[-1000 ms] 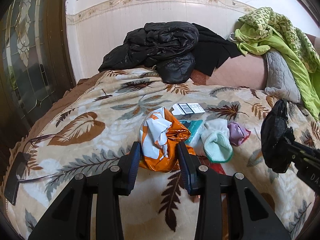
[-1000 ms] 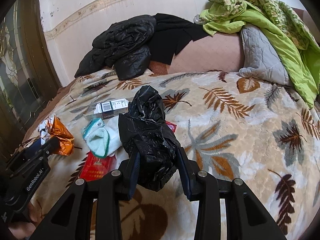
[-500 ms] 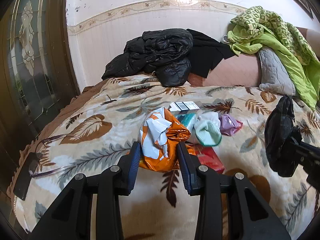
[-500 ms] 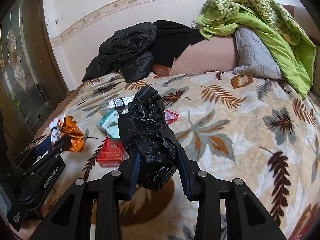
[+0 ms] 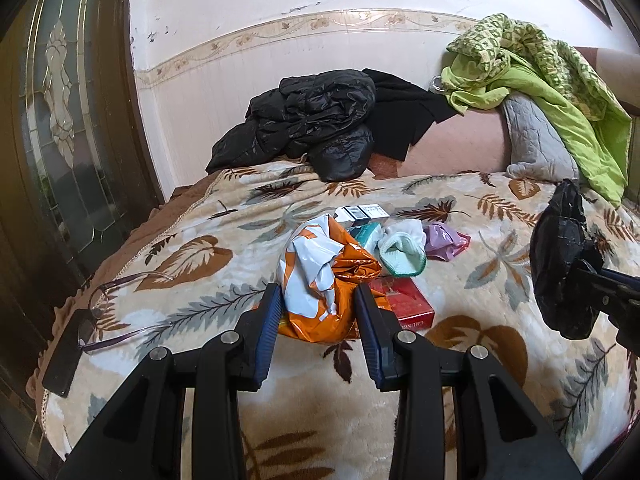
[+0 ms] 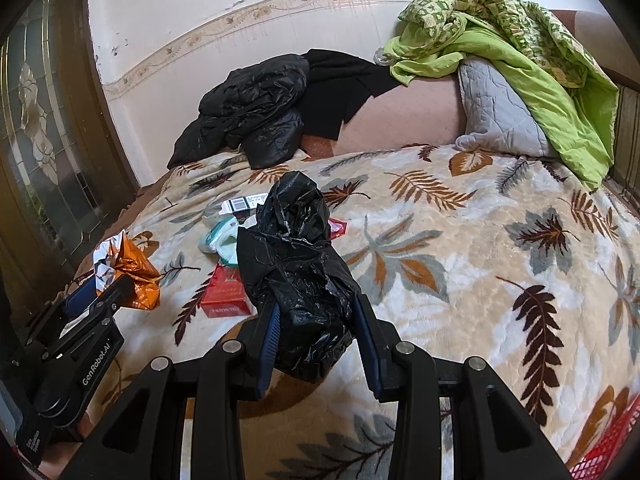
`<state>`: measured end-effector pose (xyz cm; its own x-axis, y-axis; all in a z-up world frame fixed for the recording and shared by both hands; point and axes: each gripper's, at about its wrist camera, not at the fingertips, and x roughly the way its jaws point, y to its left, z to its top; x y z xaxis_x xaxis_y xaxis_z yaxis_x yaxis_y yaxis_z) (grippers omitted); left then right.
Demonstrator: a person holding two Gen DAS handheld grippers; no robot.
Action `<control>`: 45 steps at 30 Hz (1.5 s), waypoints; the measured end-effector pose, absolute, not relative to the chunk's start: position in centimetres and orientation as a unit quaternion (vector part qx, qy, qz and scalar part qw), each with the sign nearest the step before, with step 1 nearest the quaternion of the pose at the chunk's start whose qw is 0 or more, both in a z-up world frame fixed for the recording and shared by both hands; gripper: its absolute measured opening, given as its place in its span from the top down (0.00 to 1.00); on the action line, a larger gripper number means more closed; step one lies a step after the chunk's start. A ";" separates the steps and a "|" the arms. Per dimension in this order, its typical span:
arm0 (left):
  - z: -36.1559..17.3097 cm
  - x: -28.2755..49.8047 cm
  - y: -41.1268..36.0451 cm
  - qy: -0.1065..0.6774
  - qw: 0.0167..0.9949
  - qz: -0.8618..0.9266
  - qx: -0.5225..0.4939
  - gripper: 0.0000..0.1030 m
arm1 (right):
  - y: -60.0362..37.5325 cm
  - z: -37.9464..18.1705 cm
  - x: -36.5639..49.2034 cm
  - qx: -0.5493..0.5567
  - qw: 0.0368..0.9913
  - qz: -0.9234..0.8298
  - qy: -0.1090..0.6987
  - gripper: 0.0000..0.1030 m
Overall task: Collect trash
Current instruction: 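Lift the black bag with the right tool while the left lifts the orange packet, then carry both items over the basket and open both tools to drop them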
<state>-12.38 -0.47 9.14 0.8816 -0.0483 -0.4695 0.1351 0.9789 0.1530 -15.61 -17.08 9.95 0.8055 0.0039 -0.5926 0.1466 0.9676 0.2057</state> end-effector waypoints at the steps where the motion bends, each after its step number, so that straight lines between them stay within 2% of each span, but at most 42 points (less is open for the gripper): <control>1: 9.1 -12.4 -0.5 0.239 0.965 -0.048 0.093 0.65 | -17.1 9.9 -15.6 0.122 0.942 -0.038 0.309 0.62; 34: 8.8 -11.9 -0.6 0.250 0.962 -0.087 0.070 0.65 | -17.3 9.8 -15.3 0.140 0.939 -0.028 0.313 0.62; 45: 9.4 -13.6 -3.0 0.257 0.950 -0.172 0.049 0.65 | -21.2 11.2 -20.0 0.206 0.931 -0.025 0.299 0.62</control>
